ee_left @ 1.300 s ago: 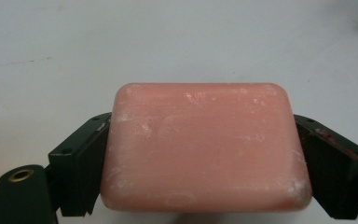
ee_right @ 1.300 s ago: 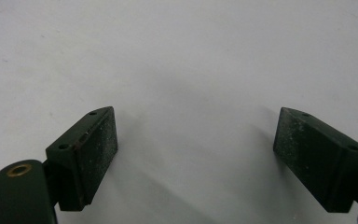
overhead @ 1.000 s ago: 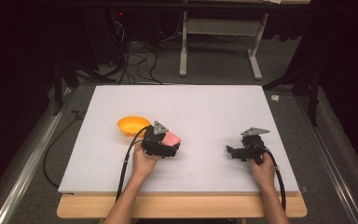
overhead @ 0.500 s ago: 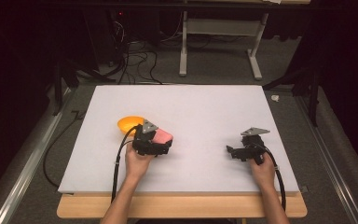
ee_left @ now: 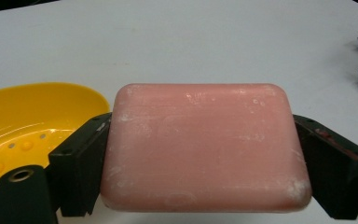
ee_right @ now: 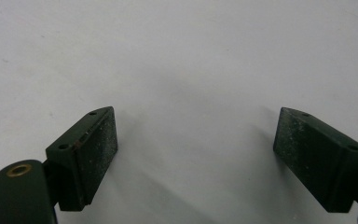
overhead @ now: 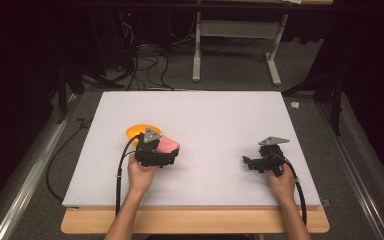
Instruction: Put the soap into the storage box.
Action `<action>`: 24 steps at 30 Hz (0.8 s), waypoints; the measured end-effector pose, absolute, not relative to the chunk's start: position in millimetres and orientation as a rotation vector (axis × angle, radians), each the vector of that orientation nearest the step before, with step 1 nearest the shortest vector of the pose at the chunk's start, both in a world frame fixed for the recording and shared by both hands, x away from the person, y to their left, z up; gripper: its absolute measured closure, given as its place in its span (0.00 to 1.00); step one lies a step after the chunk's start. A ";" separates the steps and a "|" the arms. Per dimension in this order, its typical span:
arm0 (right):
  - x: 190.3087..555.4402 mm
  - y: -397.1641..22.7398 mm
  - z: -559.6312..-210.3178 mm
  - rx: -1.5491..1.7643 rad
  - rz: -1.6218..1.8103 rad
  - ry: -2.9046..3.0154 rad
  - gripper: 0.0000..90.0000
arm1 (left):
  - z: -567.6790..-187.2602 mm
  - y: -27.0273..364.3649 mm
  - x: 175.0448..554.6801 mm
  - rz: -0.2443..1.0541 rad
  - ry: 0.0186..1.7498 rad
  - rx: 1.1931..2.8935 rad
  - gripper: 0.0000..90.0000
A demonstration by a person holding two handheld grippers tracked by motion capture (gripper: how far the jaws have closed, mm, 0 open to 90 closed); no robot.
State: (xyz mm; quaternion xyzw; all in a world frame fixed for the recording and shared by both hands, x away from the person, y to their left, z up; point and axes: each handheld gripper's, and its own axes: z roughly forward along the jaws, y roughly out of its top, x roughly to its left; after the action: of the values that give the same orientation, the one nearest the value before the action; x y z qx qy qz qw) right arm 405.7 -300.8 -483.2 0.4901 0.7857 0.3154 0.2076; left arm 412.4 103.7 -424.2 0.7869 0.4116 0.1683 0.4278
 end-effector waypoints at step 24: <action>405.6 -300.9 -483.0 1.362 0.876 2.190 0.16 | -401.5 142.0 408.9 0.440 1.092 1.876 0.15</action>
State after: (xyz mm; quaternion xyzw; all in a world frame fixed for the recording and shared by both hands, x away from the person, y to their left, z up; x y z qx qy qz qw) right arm 405.6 -300.9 -483.0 0.4892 0.7865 0.3145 0.2077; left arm 408.9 142.0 -401.5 0.7578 0.4410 0.1776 0.4469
